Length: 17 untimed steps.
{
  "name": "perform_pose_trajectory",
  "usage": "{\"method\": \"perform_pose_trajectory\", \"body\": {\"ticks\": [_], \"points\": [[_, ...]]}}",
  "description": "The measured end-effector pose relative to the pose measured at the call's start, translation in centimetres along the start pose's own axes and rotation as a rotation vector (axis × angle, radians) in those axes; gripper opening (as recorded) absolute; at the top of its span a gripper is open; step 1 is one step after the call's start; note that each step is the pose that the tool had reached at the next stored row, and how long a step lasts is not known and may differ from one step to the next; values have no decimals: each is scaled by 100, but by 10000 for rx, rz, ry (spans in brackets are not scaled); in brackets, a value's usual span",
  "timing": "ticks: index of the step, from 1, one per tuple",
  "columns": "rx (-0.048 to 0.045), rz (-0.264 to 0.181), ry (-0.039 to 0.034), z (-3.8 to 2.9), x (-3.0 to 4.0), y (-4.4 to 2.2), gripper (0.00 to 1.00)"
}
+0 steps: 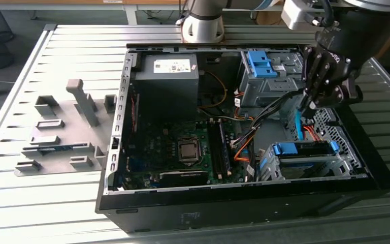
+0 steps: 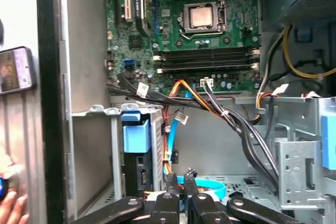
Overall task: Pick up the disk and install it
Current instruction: 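Insert the second disk wire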
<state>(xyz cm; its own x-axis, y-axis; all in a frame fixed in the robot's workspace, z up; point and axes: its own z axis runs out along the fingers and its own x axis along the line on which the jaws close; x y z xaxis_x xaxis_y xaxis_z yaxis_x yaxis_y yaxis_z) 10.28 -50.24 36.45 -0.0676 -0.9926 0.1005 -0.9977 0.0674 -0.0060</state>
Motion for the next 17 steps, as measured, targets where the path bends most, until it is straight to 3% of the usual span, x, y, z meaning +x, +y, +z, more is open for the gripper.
{"method": "perform_pose_trajectory", "body": {"ticks": [2,5,10,11,15,17], "points": [[23,-33,-53,16,16,5,16],[108,-45,-68,41,28,46,16],[364,-23,-106,71,46,144,16],[409,-19,-158,75,50,151,16],[506,-10,-514,90,74,165,16],[549,-10,-585,104,104,166,16]]}}
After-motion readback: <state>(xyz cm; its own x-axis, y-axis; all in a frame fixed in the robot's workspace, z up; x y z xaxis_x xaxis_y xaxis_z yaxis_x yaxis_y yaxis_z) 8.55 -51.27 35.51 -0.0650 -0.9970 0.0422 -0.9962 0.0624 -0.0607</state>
